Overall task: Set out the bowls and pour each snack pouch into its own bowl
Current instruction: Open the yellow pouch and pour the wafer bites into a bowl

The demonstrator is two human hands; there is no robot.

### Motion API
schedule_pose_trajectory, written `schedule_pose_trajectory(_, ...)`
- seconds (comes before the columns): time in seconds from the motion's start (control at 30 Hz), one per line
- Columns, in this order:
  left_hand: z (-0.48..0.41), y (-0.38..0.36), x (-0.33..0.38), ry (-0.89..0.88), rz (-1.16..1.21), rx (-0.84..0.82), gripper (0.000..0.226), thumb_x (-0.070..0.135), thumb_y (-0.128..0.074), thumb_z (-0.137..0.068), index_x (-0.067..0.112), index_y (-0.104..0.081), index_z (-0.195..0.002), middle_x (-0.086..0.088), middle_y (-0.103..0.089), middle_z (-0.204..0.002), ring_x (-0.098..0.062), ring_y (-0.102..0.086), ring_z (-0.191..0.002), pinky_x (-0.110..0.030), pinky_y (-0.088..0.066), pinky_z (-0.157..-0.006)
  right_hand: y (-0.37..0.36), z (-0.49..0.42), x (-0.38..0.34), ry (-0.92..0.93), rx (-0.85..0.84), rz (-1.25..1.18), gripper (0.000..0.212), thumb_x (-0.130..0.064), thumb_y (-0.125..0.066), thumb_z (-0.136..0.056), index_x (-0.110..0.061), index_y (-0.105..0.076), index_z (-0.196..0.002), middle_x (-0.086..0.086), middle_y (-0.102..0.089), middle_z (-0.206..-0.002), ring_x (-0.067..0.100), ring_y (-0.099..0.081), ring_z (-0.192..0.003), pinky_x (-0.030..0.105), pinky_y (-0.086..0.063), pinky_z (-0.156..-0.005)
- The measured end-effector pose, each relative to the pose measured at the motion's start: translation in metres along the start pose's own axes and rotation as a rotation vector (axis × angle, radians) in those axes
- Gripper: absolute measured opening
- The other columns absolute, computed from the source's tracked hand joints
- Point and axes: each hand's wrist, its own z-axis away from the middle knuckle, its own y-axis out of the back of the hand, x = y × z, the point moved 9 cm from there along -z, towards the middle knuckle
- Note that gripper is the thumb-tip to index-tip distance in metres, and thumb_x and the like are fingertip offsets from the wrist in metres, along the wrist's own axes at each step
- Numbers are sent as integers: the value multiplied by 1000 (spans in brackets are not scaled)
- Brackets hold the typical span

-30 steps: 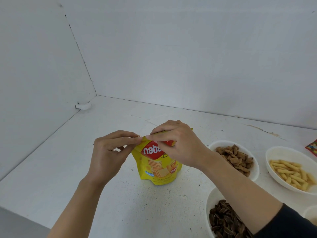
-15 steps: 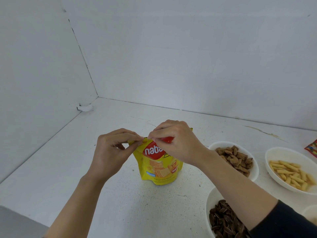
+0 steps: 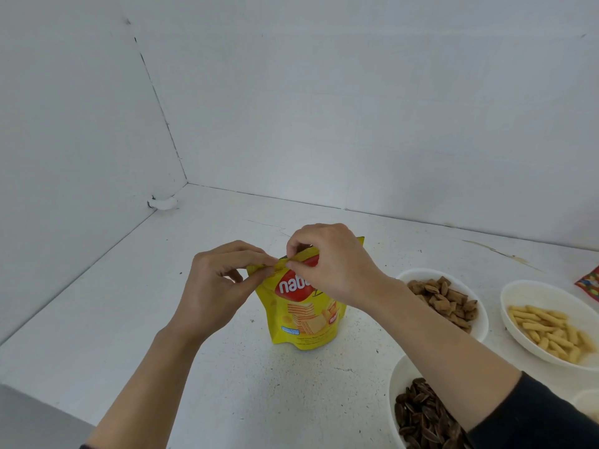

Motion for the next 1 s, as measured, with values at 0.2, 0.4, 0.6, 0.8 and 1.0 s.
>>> schedule_pose_trajectory(0.2, -1, -8, 2, 77, 71, -108, 6, 24, -74, -89, 22, -77, -94, 8, -73, -92, -15, -74, -85, -32, -55, -58, -3, 1, 0, 55, -35, 24, 5, -23, -75, -88, -20, -72, -85, -10, -70, -89, 9, -61, -90, 33, -46, -83)
schedule_pose_trajectory(0.4, -4, -26, 9, 158, 203, -310, 21, 35, -71, -90, 25, -71, -108, 5, -72, -97, -22, -70, -77, -43, -57, -70, 11, 14, 5, 143, 134, 6, 6, -29, -71, -81, -26, -75, -78, -16, -60, -88, 8, -49, -97, 38, -33, -89)
schedule_pose_trajectory(0.6, 0, -39, 14, 191, 328, -357, 23, 36, -58, -103, 27, -77, -112, 2, -75, -99, -25, -74, -79, -33, -59, -77, 22, 28, 20, 130, 145, -156, 9, -9, -77, -81, -17, -74, -77, -9, -58, -87, 13, -54, -88, 39, -44, -79)
schedule_pose_trajectory(0.8, -9, -43, 35, -81, 131, -385, 29, 16, -76, -89, 20, -73, -118, 7, -74, -110, -12, -75, -85, -18, -54, -78, 23, 29, 27, 61, -1, -344, 9, -1, -80, -80, -9, -77, -77, -1, -62, -92, 13, -60, -86, 18, -49, -76)
schedule_pose_trajectory(1.0, -19, -42, 42, -226, 81, -346, 24, 20, -80, -84, 18, -81, -108, 4, -73, -100, -14, -71, -84, -32, -58, -72, 23, 30, 30, 26, -20, -405, 12, -2, -82, -78, -12, -77, -75, -4, -63, -91, 15, -62, -88, 20, -50, -81)
